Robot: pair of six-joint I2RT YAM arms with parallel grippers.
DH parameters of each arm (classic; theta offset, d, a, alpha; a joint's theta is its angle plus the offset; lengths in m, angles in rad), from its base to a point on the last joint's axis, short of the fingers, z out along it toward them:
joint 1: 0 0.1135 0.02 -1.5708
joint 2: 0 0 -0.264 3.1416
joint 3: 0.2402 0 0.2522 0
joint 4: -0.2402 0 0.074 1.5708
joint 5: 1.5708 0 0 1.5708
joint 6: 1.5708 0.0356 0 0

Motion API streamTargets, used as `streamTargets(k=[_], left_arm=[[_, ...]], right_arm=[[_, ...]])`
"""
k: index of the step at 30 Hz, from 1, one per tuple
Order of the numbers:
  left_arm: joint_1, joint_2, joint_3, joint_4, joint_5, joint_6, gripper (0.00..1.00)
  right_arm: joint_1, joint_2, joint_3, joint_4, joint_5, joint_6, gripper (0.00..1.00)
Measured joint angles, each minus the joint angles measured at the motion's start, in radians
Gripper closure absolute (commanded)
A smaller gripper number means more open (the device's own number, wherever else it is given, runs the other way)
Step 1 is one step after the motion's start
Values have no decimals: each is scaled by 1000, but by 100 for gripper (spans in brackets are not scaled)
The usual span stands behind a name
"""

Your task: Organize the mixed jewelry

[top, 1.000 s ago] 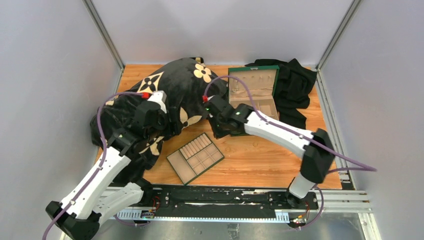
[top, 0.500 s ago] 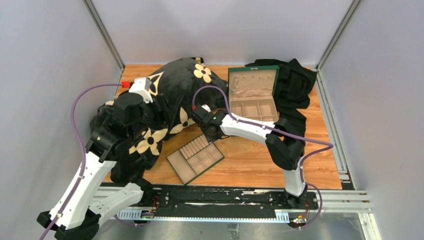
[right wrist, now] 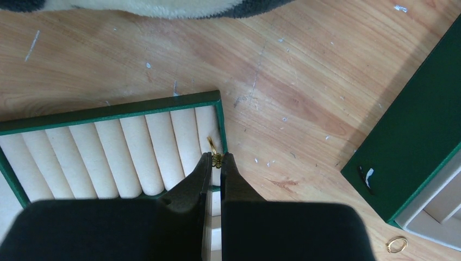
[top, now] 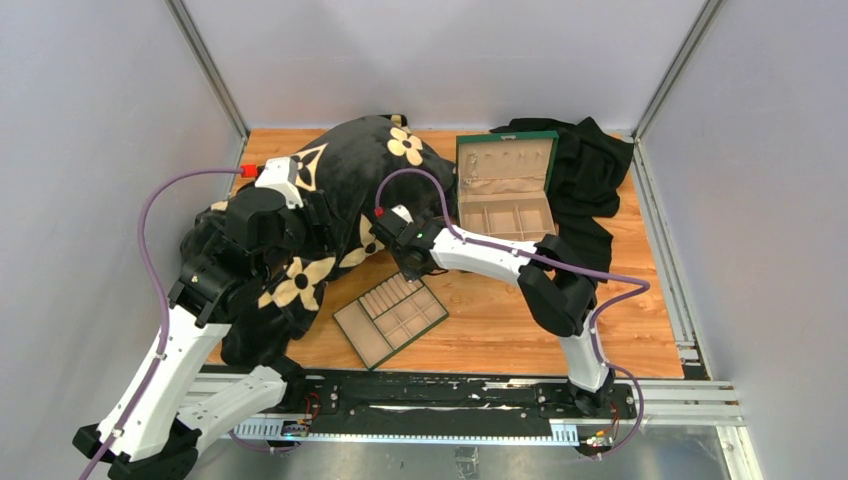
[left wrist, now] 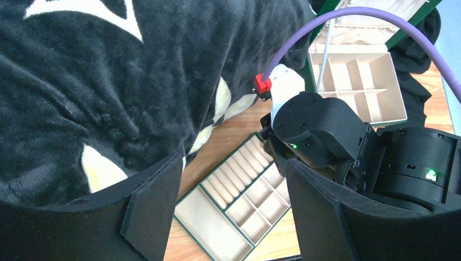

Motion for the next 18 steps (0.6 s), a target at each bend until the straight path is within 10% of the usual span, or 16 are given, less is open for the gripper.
streamTargets(k=[18], left_arm=[[0, 24, 0, 0, -6, 38, 26]], right_arm=[[19, 6, 8, -1, 13, 23, 100]])
